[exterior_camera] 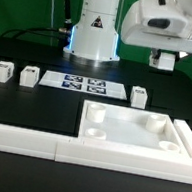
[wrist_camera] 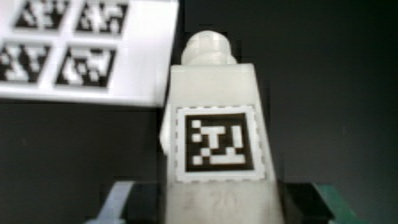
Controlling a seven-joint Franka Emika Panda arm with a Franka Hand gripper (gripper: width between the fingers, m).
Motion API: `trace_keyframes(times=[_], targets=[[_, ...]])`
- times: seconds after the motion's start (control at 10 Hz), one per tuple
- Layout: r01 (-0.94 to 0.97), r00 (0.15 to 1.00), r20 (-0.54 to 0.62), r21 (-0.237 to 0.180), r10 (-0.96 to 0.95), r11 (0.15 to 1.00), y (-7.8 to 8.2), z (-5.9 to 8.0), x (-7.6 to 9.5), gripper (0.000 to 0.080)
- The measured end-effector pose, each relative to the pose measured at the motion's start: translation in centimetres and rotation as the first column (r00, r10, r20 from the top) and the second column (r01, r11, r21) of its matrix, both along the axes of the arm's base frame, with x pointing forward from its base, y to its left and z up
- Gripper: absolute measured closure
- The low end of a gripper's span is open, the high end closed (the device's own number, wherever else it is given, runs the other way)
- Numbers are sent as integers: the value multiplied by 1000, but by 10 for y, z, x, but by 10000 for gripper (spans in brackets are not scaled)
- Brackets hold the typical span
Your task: Assemble square table
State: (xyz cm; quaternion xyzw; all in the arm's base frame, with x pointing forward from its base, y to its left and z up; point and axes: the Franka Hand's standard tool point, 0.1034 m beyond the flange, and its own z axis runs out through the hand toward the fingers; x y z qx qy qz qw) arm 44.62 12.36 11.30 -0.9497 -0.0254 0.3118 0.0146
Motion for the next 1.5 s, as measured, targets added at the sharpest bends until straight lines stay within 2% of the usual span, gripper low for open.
trace_keyframes(times=[0.2, 0.3, 0.4, 0.5, 0.6, 0.9, 1.0, 1.1, 1.3, 1.4, 1.5], targets=[[5, 988, 154, 11, -6, 1000, -1, 2, 9, 509], [-23, 978, 207, 21, 18, 1000, -6, 9, 24, 509], [-49, 966, 257, 43, 37, 998, -15, 20, 45, 509], [-69, 935, 352, 58, 44, 996, -25, 35, 71, 508], [-83, 910, 412, 50, 55, 995, -23, 43, 83, 508], [-79, 769, 638, 52, 28, 996, -23, 39, 91, 508], [-79, 696, 718, 53, 17, 995, -24, 39, 95, 508], [-76, 659, 752, 56, 8, 996, -21, 36, 97, 508], [-80, 522, 853, 60, -9, 995, -34, 37, 129, 508], [-75, 485, 875, 59, -15, 995, -37, 34, 137, 508], [-75, 391, 920, 53, -20, 996, -37, 38, 140, 508]])
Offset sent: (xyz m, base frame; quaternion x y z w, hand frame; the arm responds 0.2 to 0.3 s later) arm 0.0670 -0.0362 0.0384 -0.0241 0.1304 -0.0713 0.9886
